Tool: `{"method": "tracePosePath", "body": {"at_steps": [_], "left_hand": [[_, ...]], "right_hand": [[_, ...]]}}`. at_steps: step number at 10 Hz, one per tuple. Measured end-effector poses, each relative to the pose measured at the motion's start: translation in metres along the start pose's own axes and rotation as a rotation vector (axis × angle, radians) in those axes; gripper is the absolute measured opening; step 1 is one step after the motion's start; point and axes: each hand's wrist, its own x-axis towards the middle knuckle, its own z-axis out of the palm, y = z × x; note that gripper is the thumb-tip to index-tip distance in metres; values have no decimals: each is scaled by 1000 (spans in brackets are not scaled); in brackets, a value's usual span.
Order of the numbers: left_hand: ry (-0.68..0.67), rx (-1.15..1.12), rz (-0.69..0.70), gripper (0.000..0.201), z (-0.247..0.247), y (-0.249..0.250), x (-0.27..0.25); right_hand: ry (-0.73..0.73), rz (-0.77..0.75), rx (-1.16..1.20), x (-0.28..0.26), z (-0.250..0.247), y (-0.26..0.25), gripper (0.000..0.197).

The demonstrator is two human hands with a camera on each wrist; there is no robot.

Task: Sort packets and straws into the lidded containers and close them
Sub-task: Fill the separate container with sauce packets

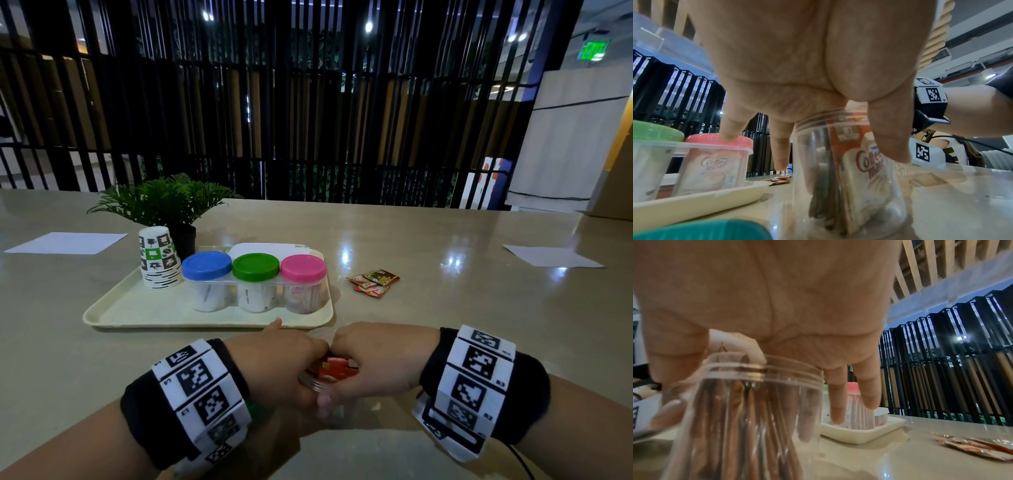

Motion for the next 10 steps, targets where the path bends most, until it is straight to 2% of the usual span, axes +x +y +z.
{"method": "tracePosePath", "body": {"at_steps": [1,2,3,4,5,7,8,9,10], "left_hand": [[-11,-10,7,47,0,-2,1],[-1,7,18,51,2,-6,0],[-8,21,21,53,2,-6,1],[-10,13,20,50,1,-6,1],[5,38,24,45,4,-8,2],[-9,72,40,45,6,-11,5],[-11,92,46,47,7,-12,6],[2,126,45,50,9,-13,7],[-9,120,44,52,8,-13,7]], "right_hand": [[27,-4,-32,-4,-14,1,53],[149,0,181,-6,-43,17,36],[357,143,308,5,-70,53,18],[403,355,123,28,-81,98,15],[311,523,-53,51,-76,129,21],[126,654,-295,85,-63,154,37],[114,647,-314,101,-56,166,49],[152,609,-359,105,-50,177,50],[262,614,-329,107,-45,183,42]]}}
